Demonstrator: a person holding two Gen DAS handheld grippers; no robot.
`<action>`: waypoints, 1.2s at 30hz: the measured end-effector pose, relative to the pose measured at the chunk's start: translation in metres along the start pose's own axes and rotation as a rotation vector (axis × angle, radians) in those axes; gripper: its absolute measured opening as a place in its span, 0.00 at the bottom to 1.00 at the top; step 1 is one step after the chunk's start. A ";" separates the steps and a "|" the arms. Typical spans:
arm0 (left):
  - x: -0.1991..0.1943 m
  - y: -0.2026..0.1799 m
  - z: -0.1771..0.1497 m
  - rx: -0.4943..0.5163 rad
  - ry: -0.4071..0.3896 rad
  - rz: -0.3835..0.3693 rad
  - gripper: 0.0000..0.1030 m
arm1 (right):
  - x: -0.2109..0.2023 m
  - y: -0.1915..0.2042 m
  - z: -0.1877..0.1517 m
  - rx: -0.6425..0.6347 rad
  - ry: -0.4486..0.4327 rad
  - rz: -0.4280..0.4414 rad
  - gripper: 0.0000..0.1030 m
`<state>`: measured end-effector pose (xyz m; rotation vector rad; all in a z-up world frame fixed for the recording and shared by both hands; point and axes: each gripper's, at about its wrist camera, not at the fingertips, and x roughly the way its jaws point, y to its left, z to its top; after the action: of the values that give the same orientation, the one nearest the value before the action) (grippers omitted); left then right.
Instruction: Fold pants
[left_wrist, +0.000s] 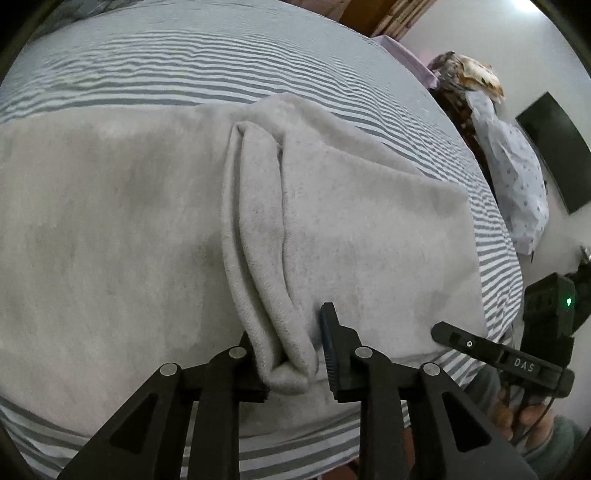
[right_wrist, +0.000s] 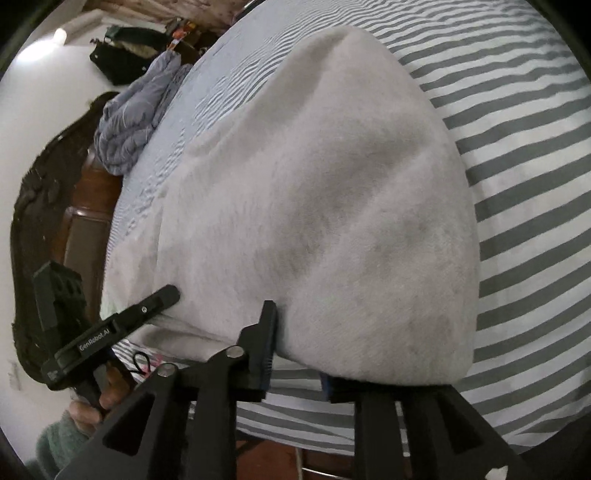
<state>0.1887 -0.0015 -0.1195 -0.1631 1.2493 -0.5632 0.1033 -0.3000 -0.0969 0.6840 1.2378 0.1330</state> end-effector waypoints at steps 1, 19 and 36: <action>-0.001 -0.002 0.000 0.008 0.005 0.011 0.29 | 0.000 0.002 0.000 -0.007 0.002 -0.009 0.25; -0.052 -0.038 -0.007 0.214 -0.160 0.170 0.41 | -0.056 0.038 -0.013 -0.280 -0.084 -0.210 0.31; -0.012 -0.037 -0.007 0.087 -0.094 0.120 0.41 | -0.009 0.016 0.006 -0.310 0.015 -0.393 0.30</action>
<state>0.1686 -0.0255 -0.0958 -0.0402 1.1332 -0.4992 0.1096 -0.2940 -0.0801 0.1661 1.3087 0.0028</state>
